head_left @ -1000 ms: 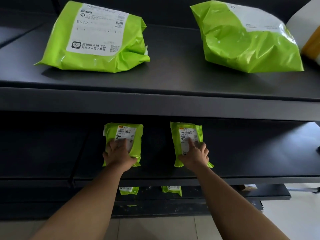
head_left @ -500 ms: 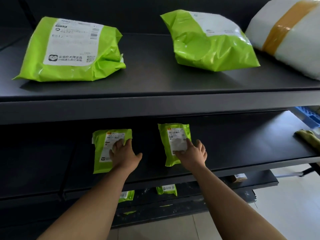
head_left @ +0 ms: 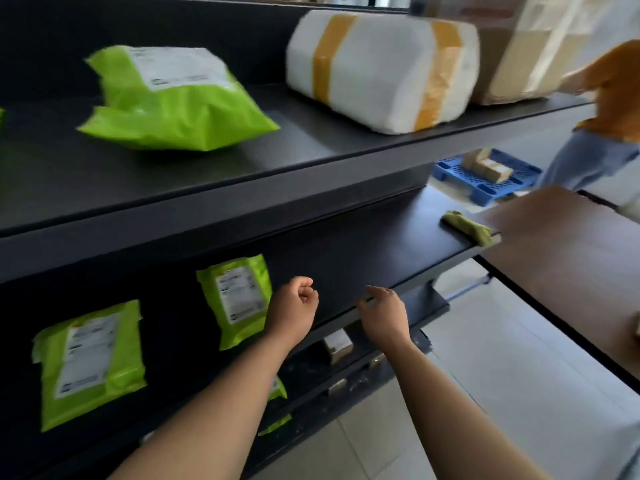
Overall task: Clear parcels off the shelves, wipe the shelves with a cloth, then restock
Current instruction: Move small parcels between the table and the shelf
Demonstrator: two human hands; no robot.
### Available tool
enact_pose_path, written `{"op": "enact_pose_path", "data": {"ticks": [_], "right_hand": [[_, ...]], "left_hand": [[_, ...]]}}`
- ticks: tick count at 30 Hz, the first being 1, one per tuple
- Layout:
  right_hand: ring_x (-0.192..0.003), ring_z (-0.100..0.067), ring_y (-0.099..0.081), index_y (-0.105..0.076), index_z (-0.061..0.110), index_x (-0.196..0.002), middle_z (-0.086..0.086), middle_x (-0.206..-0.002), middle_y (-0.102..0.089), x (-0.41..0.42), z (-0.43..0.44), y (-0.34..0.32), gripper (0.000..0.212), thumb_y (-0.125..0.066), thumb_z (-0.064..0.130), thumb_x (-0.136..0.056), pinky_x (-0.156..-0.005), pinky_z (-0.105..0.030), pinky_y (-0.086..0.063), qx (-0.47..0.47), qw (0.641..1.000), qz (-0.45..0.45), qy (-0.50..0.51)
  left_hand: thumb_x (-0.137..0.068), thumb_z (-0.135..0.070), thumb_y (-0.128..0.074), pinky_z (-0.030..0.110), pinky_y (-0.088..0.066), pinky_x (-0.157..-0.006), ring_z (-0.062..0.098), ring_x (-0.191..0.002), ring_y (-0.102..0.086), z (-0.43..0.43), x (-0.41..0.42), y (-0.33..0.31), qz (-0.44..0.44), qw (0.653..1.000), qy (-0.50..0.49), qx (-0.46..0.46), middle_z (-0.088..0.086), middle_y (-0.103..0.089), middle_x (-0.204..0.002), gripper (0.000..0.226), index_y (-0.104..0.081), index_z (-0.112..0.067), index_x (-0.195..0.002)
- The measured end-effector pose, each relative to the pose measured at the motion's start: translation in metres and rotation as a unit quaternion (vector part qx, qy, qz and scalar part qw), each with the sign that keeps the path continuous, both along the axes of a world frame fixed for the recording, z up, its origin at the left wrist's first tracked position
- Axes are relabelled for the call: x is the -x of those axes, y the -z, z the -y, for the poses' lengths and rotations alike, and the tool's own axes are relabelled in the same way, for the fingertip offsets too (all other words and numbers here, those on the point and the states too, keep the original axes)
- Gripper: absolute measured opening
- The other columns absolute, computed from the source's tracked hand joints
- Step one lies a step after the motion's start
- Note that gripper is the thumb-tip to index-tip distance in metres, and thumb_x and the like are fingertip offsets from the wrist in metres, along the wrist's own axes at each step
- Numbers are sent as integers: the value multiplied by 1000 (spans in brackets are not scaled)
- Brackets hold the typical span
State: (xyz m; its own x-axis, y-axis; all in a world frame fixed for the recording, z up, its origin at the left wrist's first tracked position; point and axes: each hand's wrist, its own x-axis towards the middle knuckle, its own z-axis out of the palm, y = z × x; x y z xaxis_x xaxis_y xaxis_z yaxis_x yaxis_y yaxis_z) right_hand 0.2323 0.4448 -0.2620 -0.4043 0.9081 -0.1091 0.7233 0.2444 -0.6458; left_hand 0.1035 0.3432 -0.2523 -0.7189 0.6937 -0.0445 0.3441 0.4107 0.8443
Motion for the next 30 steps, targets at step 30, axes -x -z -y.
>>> {"op": "enact_pose_path", "data": {"ticks": [30], "right_hand": [[-107, -22, -62, -63, 15, -124, -6, -118, -66, -482, -254, -10, 35, -52, 21, -92, -95, -33, -49, -16, 930, -31, 366]], "left_hand": [[-92, -19, -58, 28, -50, -82, 18, -89, -61, -367, -446, -4, 192, 932, 306, -2, 2, -65, -95, 16, -62, -13, -106]]}}
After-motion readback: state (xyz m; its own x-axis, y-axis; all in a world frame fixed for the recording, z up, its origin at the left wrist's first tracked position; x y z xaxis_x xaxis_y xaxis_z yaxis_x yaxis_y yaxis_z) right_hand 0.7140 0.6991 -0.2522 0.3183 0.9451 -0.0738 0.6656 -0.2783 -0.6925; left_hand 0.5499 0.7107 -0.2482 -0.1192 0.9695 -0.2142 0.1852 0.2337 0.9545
